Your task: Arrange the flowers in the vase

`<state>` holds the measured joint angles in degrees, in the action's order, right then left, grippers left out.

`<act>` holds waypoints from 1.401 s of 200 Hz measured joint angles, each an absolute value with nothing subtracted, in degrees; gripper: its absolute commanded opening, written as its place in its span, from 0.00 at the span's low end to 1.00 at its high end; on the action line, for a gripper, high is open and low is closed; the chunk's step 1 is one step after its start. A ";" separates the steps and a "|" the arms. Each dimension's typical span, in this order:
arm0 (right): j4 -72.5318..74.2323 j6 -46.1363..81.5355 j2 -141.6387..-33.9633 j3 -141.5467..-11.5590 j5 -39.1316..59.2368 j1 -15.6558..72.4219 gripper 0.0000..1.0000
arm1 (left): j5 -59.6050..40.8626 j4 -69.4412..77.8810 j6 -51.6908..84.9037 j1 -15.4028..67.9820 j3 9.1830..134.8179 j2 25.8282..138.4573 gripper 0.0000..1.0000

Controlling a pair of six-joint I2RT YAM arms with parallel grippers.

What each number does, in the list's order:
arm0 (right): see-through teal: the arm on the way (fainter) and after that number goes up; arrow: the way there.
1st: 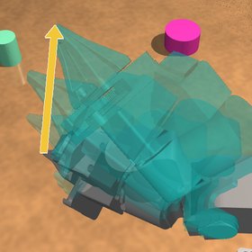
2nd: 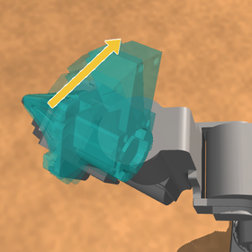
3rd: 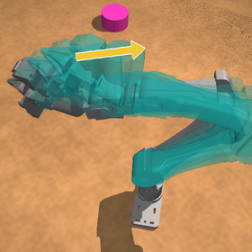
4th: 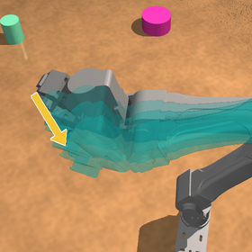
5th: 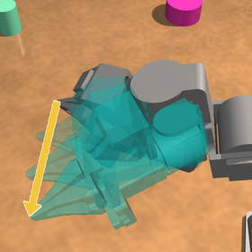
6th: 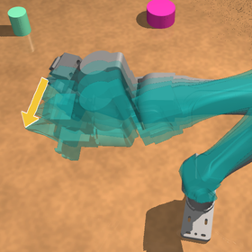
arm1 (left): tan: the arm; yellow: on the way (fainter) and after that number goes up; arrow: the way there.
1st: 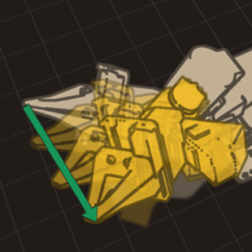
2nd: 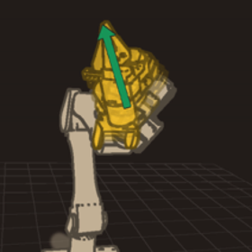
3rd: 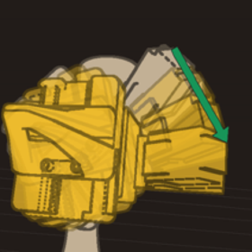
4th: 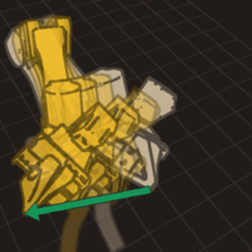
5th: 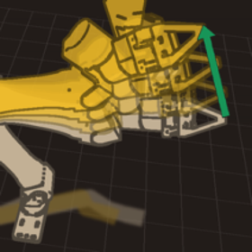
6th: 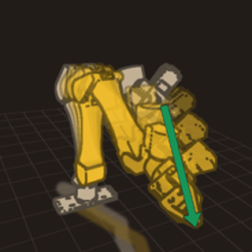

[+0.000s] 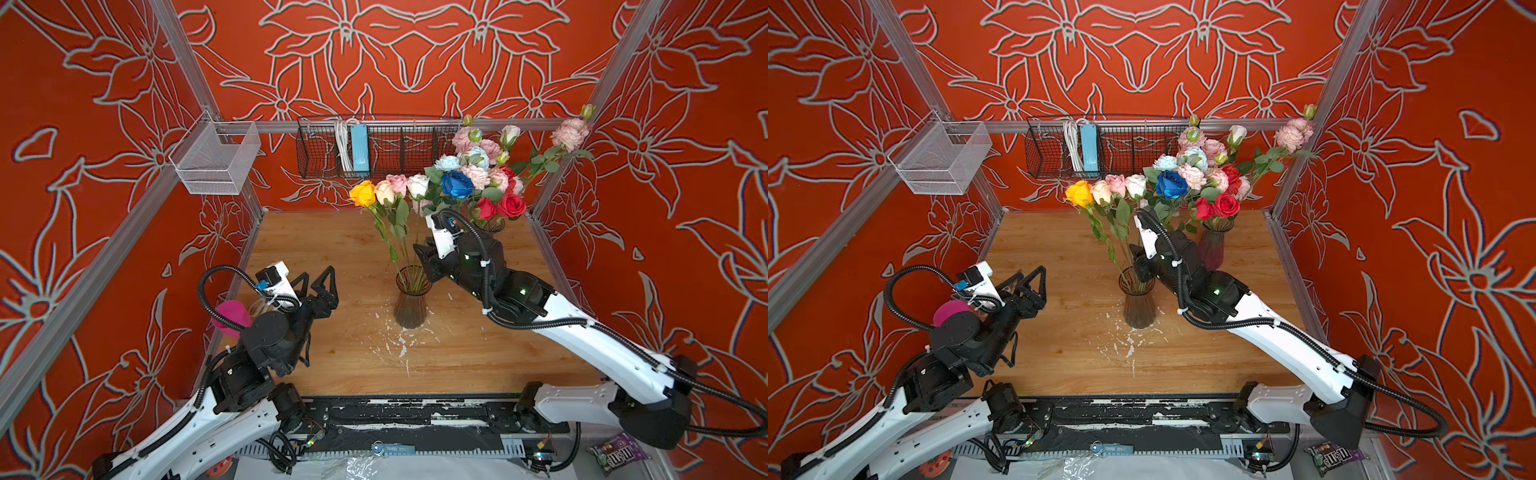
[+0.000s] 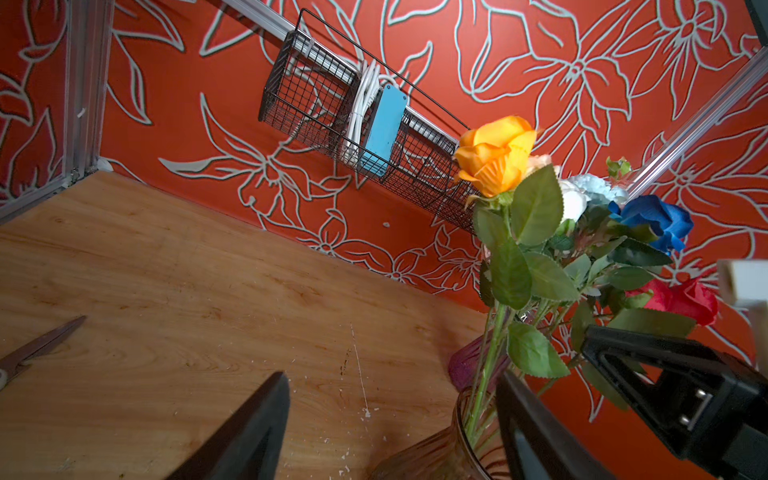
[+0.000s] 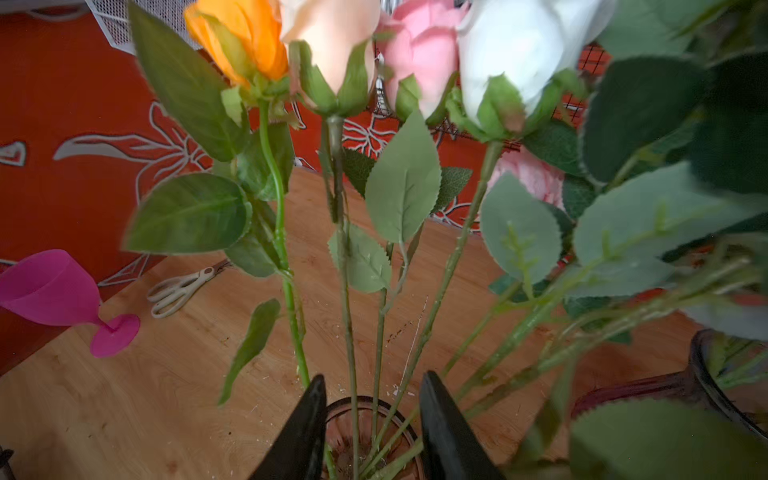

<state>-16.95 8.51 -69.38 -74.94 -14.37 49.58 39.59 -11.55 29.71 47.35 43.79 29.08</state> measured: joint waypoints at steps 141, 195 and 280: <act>-21.91 10.41 -41.21 -63.88 -26.33 50.06 0.97 | 37.39 -37.12 26.63 47.37 61.06 43.55 0.97; -12.40 2.55 -29.76 -41.15 -44.53 49.91 0.97 | 45.28 -33.19 19.59 47.31 54.81 49.91 0.97; 7.70 -13.37 -37.87 -30.35 -40.84 36.36 0.97 | 30.13 2.57 2.94 22.26 26.83 52.45 0.97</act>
<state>7.70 -13.37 -37.87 -30.35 -40.84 36.36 30.13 2.57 2.94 22.26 26.83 52.45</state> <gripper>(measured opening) 0.975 0.975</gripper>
